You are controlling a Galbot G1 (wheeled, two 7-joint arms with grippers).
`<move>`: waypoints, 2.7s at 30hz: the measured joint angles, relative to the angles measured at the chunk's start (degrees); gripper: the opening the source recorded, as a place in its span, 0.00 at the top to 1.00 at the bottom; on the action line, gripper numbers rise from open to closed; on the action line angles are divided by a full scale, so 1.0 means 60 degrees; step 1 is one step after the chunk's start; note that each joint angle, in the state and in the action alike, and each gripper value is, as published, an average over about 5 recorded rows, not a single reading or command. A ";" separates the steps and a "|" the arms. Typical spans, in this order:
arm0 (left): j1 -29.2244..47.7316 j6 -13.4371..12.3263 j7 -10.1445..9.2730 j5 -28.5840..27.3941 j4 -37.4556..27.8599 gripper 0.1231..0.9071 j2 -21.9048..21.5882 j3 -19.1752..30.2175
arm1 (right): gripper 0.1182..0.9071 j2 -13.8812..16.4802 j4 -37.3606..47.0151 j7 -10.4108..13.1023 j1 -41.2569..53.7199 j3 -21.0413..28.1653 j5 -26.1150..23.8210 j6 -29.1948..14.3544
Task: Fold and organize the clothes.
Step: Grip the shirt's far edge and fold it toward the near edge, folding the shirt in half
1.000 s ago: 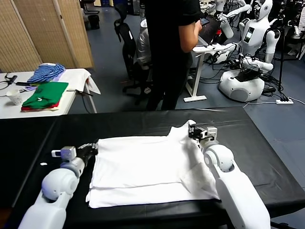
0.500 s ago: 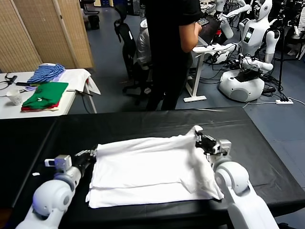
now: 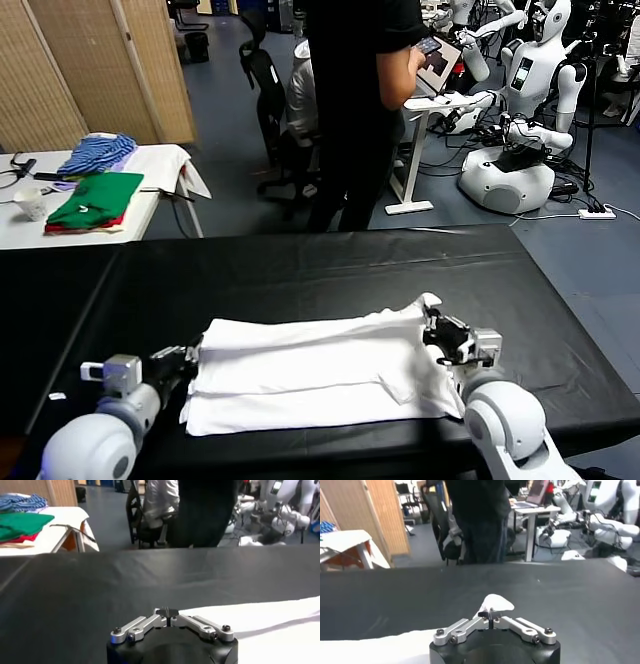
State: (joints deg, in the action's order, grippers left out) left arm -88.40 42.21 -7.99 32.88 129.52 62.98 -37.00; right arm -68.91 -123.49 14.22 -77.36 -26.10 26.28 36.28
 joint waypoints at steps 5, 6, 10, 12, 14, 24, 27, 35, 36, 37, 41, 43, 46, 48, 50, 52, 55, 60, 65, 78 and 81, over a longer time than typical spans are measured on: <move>-0.0289 0.0001 -0.0007 -0.0059 0.0236 0.97 0.0028 -0.0034 | 0.97 -0.0051 -0.0418 0.0145 -0.0512 -0.0063 -0.0148 0.0225; -0.0333 0.0001 -0.0011 -0.0069 0.0281 0.97 0.0029 -0.0039 | 0.97 -0.0071 -0.0485 0.0186 -0.0613 -0.0073 -0.0155 0.0271; -0.0457 0.0002 -0.0059 -0.0100 0.0378 0.97 0.0024 -0.0098 | 0.97 -0.0158 -0.0721 0.0312 -0.0979 -0.0097 -0.0179 0.0452; -0.0505 0.0001 -0.0075 -0.0100 0.0385 0.97 0.0015 -0.0151 | 0.97 -0.0212 -0.0831 0.0397 -0.1141 -0.0092 -0.0194 0.0547; -0.0551 0.0001 -0.0078 -0.0099 0.0385 0.97 0.0008 -0.0197 | 0.97 -0.0269 -0.0927 0.0502 -0.1277 -0.0087 -0.0202 0.0633; -0.0689 -0.0002 -0.0080 -0.0029 0.0508 0.97 -0.0023 -0.0238 | 0.97 -0.0457 -0.1104 0.0973 -0.1669 -0.0083 -0.0197 0.0978; -0.0724 -0.0002 -0.0081 -0.0028 0.0524 0.97 -0.0025 -0.0227 | 0.97 -0.0497 -0.1084 0.1074 -0.1723 -0.0061 -0.0193 0.0984; -0.0915 -0.0003 -0.0090 -0.0073 0.0696 0.97 -0.0009 -0.0238 | 0.97 -0.0562 -0.0745 0.1177 -0.1628 -0.0019 -0.0191 0.0985; -0.0963 -0.0003 -0.0092 -0.0113 0.0726 0.97 -0.0005 -0.0242 | 0.97 -0.0567 -0.0706 0.1175 -0.1608 -0.0007 -0.0191 0.0985; -0.1018 -0.0003 -0.0093 -0.0166 0.0758 0.97 0.0003 -0.0245 | 0.97 -0.0571 -0.0670 0.1171 -0.1587 0.0004 -0.0190 0.0985; -0.1278 -0.0003 -0.0093 -0.0397 0.0882 0.97 0.0055 -0.0255 | 0.97 -0.0580 -0.0526 0.1153 -0.1515 0.0050 -0.0185 0.0985; -0.1439 -0.0003 -0.0090 -0.0527 0.0957 0.97 0.0104 -0.0265 | 0.97 -0.0586 -0.0457 0.1144 -0.1491 0.0071 -0.0183 0.0985; -0.1707 -0.0003 -0.0069 -0.0784 0.1037 0.97 0.0215 -0.0267 | 0.97 -0.0591 -0.0391 0.1134 -0.1469 0.0095 -0.0180 0.0985; -0.1881 -0.0003 -0.0052 -0.0958 0.1055 0.97 0.0300 -0.0241 | 0.97 -0.0591 -0.0365 0.1129 -0.1456 0.0105 -0.0176 0.0985; -0.2031 -0.0003 -0.0046 -0.1120 0.1048 0.97 0.0382 -0.0194 | 0.97 -0.0589 -0.0343 0.1127 -0.1442 0.0111 -0.0171 0.0985; -0.2165 -0.0003 -0.0044 -0.1274 0.1028 0.97 0.0458 -0.0139 | 0.97 -0.0586 -0.0324 0.1124 -0.1433 0.0114 -0.0165 0.0985; -0.2319 -0.0003 -0.0043 -0.1419 0.0978 0.97 0.0556 -0.0084 | 0.97 -0.0579 -0.0314 0.1117 -0.1428 0.0117 -0.0156 0.0985; -0.2475 -0.0004 -0.0038 -0.1582 0.0959 0.97 0.0615 -0.0073 | 0.97 -0.0561 -0.0328 0.1105 -0.1396 0.0116 -0.0143 0.0985; -0.2638 -0.0003 -0.0018 -0.1701 0.1073 0.97 0.0639 -0.0075 | 0.97 -0.0547 -0.0294 0.1104 -0.1338 0.0110 -0.0136 0.0985; -0.3118 -0.0002 0.0348 -0.2027 0.1590 0.97 0.0772 -0.0072 | 0.97 -0.0555 -0.0196 0.1104 -0.1340 0.0135 -0.0127 0.0984; -0.3183 -0.0002 0.0441 -0.2229 0.1514 0.97 0.0797 -0.0043 | 0.97 -0.0556 -0.0203 0.1103 -0.1351 0.0135 -0.0124 0.0984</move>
State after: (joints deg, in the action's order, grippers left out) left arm -107.50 42.20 -5.34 19.51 138.60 67.75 -37.25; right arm -72.25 -124.70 20.84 -85.46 -25.29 25.53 42.19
